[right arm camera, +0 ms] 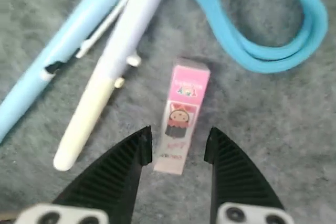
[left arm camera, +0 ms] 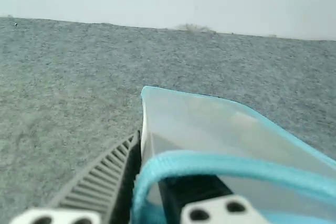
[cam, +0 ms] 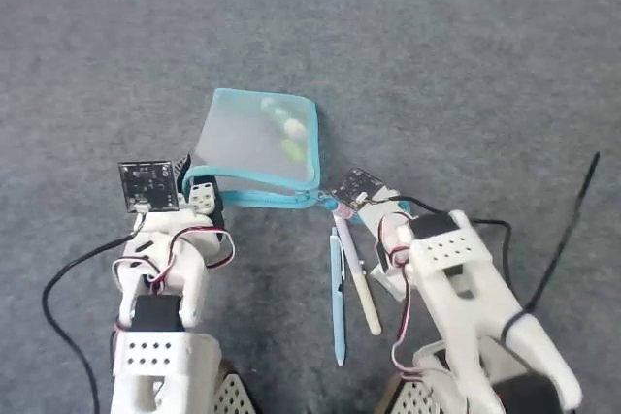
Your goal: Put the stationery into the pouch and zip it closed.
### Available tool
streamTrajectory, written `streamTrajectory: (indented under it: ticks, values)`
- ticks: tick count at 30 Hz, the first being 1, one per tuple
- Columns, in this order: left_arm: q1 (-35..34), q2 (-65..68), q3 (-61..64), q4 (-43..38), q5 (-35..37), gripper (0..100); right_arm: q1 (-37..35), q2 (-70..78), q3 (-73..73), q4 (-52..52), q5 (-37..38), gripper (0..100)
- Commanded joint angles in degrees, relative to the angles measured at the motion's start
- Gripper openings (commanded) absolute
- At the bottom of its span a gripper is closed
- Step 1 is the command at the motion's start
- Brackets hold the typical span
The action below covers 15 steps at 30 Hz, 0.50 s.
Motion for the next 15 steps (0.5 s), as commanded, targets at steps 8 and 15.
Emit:
streamTrajectory:
  ticks: [8, 15]
  values:
    - [-0.44, 0.26, -0.92, -2.37, 0.62, 1, 3.38, 5.67, 1.67, -4.44, -0.26, 13.9]
    - [-0.44, 0.26, -0.92, -2.37, 0.62, 1, 3.74, 5.14, 0.53, -0.92, -0.7, 0.2]
